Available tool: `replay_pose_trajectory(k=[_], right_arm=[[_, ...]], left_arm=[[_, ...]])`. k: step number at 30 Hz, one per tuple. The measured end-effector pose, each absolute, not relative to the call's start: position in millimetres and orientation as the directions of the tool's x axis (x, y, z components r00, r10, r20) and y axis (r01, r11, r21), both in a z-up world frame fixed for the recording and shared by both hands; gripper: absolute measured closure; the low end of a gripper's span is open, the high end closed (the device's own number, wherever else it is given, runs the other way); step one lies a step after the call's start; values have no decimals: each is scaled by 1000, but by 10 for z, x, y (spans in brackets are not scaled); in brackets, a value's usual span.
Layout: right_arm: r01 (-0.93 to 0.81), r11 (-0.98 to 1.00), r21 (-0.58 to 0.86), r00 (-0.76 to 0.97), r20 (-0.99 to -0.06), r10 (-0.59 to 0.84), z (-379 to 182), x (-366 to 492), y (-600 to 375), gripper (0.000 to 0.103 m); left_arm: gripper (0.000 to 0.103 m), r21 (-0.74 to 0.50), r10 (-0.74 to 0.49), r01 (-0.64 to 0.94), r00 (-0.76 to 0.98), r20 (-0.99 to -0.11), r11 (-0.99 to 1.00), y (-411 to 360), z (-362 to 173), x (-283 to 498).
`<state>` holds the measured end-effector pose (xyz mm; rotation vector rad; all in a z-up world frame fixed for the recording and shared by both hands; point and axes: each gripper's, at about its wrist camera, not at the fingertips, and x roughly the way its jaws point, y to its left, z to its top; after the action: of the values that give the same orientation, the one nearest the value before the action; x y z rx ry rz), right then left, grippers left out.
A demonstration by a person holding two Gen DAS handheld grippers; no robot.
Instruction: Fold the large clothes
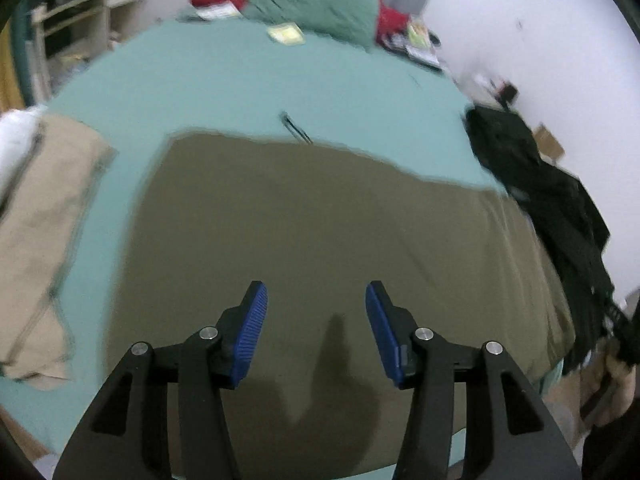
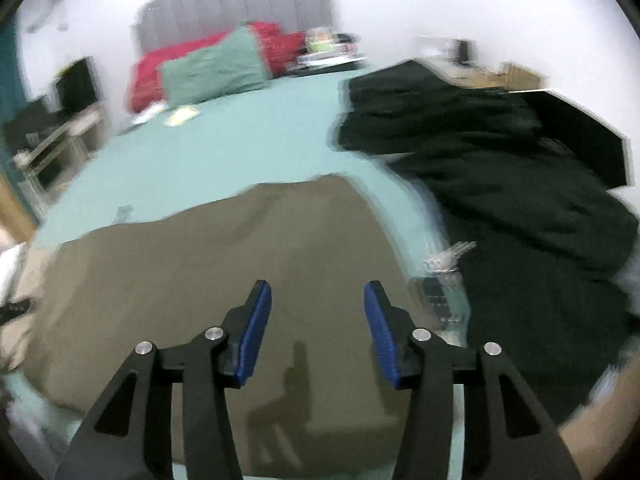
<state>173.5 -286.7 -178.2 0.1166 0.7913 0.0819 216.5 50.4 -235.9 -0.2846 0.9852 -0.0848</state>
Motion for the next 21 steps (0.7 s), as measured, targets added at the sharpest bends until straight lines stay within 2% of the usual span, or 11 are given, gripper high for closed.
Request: replay_pose_trajectory(k=[2,4,6,7,12,15,16,18,21], right_arm=[[-109,985,137,667,-724,174,-1929,1844,-2661,54],[-158,980,123,593,-781,194,-2175,1956,-2483,52],[-110,982,154,490,-851,189,-2527,2103,-2477,51],[-75,980,185,486,-851,198,-2650,2141,-2521,51],[-70,988,139,502,-851,156,-2720,2215,-2468,49],[-52,983,175,511,-841,176,-2595,2173,-2536,49],[-35,982,183,526,-833,174,-2539,2099,-2586,46],[17,979,203,557,-815,160,-2449,1963,-2723,29],[77,972,222,591,-795,135,-2387,1657,-2945,16]], left_arm=[[49,-272,-216,-42,498,-840,961,352,-2591,2243],[49,-216,-167,-55,462,-871,975,268,-2792,2295],[49,-197,-146,-72,440,-886,978,259,-2947,2321],[49,-186,-138,-71,432,-891,980,259,-3001,2343],[49,-124,-80,-83,410,-908,989,217,-2988,2411],[49,-186,-110,-116,475,-873,976,256,-2757,2306],[49,-214,-125,-125,501,-856,969,248,-2673,2230],[49,-258,-160,-115,529,-833,959,213,-2549,2122],[49,-276,-205,-55,534,-820,960,-17,-2451,1998]])
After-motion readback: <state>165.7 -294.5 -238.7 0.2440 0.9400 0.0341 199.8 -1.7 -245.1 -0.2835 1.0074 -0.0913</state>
